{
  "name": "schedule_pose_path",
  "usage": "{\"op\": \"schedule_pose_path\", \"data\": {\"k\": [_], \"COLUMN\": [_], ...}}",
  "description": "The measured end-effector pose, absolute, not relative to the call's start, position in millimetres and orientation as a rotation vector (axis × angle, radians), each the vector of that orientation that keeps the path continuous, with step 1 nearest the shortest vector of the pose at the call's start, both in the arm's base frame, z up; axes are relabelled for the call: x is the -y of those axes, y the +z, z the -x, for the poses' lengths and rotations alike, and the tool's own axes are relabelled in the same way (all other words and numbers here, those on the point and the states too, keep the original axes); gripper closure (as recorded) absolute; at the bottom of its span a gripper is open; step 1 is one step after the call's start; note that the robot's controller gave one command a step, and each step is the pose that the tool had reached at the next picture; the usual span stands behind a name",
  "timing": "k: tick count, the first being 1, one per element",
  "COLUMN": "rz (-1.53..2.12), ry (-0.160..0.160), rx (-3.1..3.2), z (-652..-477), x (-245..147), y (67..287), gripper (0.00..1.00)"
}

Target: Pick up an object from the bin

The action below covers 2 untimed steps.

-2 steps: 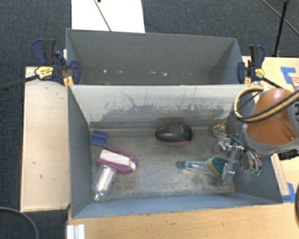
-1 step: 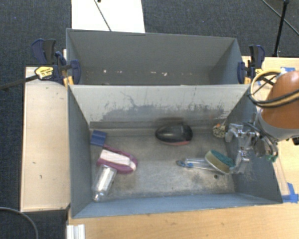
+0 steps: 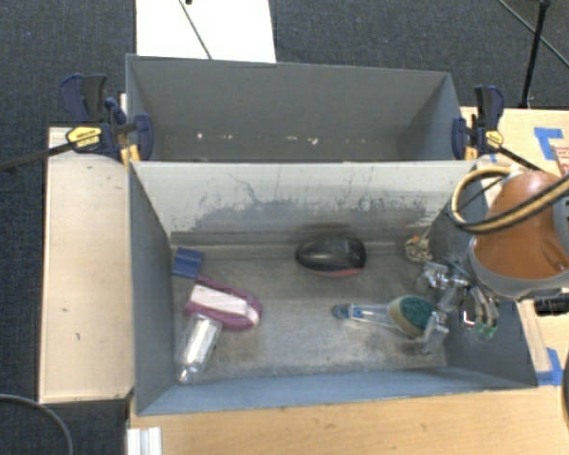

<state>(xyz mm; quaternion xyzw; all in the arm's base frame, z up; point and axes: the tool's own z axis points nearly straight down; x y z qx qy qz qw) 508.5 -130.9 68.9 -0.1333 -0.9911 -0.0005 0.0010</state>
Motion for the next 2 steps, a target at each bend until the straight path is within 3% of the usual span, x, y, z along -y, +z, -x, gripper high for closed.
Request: {"op": "schedule_pose_path", "data": {"k": [1, 2], "rz": [0.41, 0.406], "ry": [0.0, 0.0], "rx": [3.116, 3.116], "z": [-509.7, -509.6], "x": [131.5, 131.5], "y": [70.3, 70.2], "gripper": [1.0, 0.0]}}
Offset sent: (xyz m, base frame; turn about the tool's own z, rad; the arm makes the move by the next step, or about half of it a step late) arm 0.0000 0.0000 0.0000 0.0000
